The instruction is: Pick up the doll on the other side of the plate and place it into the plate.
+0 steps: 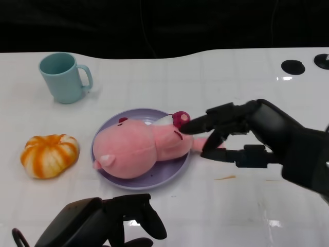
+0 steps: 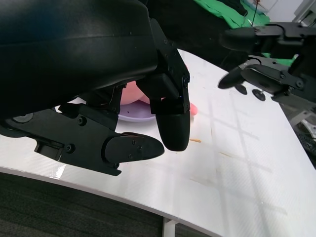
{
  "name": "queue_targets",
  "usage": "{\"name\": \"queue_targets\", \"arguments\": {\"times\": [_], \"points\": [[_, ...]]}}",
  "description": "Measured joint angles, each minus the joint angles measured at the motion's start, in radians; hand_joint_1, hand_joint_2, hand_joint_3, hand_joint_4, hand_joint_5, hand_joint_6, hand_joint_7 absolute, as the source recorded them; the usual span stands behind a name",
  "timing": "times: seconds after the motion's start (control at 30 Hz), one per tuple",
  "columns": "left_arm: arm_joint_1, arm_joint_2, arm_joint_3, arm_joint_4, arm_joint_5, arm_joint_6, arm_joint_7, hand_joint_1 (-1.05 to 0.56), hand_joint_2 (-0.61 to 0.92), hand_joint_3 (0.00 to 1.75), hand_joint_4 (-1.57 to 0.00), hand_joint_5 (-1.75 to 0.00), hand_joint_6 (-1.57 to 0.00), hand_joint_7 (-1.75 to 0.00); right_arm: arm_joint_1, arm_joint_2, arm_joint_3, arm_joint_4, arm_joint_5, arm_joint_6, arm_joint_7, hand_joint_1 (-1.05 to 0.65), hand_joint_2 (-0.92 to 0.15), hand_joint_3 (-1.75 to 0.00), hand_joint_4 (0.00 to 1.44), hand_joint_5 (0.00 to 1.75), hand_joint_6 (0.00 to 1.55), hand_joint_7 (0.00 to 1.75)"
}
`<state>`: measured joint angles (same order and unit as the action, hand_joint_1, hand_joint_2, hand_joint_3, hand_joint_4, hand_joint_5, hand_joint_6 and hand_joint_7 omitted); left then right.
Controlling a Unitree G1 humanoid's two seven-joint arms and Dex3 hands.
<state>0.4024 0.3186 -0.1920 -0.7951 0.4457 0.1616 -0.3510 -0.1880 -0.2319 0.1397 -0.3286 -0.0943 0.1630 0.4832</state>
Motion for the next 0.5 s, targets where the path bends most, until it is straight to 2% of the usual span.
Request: {"name": "queue_targets", "arguments": {"times": [0.03, 0.07, 0.13, 0.4, 0.5], "points": [[0.0, -0.002, -0.002, 0.0, 0.005, 0.001, 0.0, -0.24, 0.92, 0.4, -0.59, -1.7, -0.68, -1.01, 0.019, -0.004, -0.009, -0.017, 0.012, 0.0, 0.0, -0.13, -0.59, -0.86, 0.71, 1.3, 0.83, 0.78], [-0.002, -0.003, -0.005, 0.0, 0.01, 0.002, 0.0, -0.24, 0.92, 0.4, -0.6, -1.7, -0.68, -1.01, 0.04, -0.013, -0.017, -0.035, 0.022, 0.001, 0.0, -0.09, -0.51, -1.01, 0.75, 1.35, 0.83, 0.9], [-0.005, -0.008, -0.01, 0.0, 0.016, 0.007, 0.0, -0.24, 0.92, 0.4, -0.6, -1.71, -0.68, -1.01, 0.091, -0.038, -0.037, -0.078, 0.046, 0.003, 0.009, -0.05, -0.43, -1.15, 0.8, 1.4, 0.86, 1.04], [-0.009, -0.012, -0.021, -0.001, 0.02, 0.018, 0.0, -0.22, 0.9, 0.43, -0.59, -1.74, -0.68, -1.0, 0.242, -0.129, -0.096, -0.279, 0.095, 0.117, 0.028, 0.03, -0.37, -1.25, 0.81, 1.5, 0.8, 1.24], [-0.007, -0.011, -0.013, -0.001, 0.017, 0.017, 0.0, -0.22, 0.9, 0.44, -0.59, -1.74, -0.68, -1.0, 0.272, -0.133, -0.096, -0.323, 0.095, 0.163, 0.018, 0.03, -0.35, -1.3, 0.86, 1.55, 0.8, 1.3]]}}
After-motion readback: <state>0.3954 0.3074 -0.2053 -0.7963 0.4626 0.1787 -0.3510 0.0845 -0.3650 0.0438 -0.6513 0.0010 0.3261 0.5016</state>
